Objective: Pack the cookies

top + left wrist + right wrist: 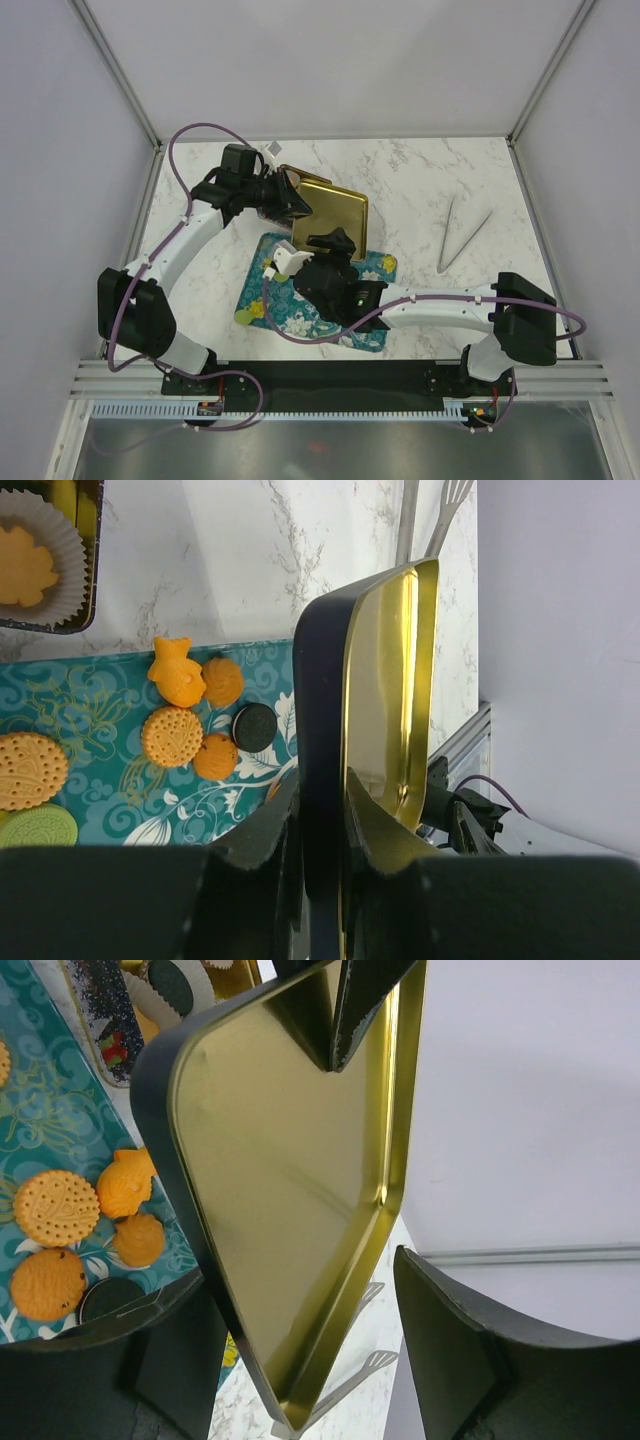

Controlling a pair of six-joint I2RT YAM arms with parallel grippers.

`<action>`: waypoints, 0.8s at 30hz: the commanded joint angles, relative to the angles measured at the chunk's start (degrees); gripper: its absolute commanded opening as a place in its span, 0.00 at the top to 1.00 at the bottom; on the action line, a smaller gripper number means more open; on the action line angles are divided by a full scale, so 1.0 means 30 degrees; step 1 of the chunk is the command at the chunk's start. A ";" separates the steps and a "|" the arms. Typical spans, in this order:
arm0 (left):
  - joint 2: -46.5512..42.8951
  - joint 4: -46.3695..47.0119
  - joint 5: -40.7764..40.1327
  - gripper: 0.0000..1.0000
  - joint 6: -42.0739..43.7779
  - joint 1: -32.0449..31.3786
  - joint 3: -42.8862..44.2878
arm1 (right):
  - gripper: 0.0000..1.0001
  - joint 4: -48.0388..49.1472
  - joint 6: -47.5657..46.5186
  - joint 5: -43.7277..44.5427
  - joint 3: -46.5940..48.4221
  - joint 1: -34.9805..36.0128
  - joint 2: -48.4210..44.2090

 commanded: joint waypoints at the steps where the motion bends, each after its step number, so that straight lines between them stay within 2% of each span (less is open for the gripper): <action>1: -0.0971 0.0322 0.1304 0.97 0.0183 0.0121 -0.0071 | 0.28 0.1939 -0.1361 0.0818 0.0520 -0.0299 0.0374; 5: -0.1263 0.0322 0.1539 0.96 0.0154 0.0238 -0.0130 | 0.32 0.2557 -0.1802 0.0906 0.0490 -0.0592 0.0345; 8: -0.1439 0.0322 0.1773 0.95 0.0124 0.0268 -0.0130 | 0.40 0.3318 -0.2269 0.1023 0.0402 -0.0622 0.0257; 9: -0.1498 0.0351 0.1774 0.94 0.0124 0.0297 -0.0101 | 0.49 0.3436 -0.2388 0.1168 0.0402 -0.0622 0.0228; 11: -0.1615 0.0380 0.1833 0.88 0.0125 0.0326 -0.0072 | 0.57 0.3904 -0.2680 0.1257 0.0314 -0.0651 0.0228; 12: -0.1587 0.0467 0.1803 0.86 0.0124 0.0356 -0.0013 | 0.65 0.3964 -0.2711 0.1258 0.0314 -0.0651 0.0199; 14: -0.1558 0.0730 0.1920 0.78 -0.0080 0.0414 0.0133 | 0.75 0.4023 -0.2740 0.1287 0.0460 -0.0652 0.0082; 18: -0.1382 0.0995 0.1921 0.59 -0.0314 0.0473 0.0484 | 0.87 0.4256 -0.2974 0.1345 0.0548 -0.0652 -0.0239; 21: -0.1323 0.1288 0.1891 0.43 -0.0520 0.0561 0.0864 | 0.90 0.4112 -0.3121 0.1345 0.0665 -0.0652 -0.0504; 22: -0.1352 0.1491 0.1804 0.35 -0.0665 0.0706 0.0953 | 0.90 0.3995 -0.3063 0.1317 0.0811 -0.0680 -0.0592; 24: -0.1410 0.1756 0.1628 0.26 -0.0812 0.0970 0.1187 | 0.92 0.3063 -0.2684 0.1200 0.0957 -0.0681 -0.0767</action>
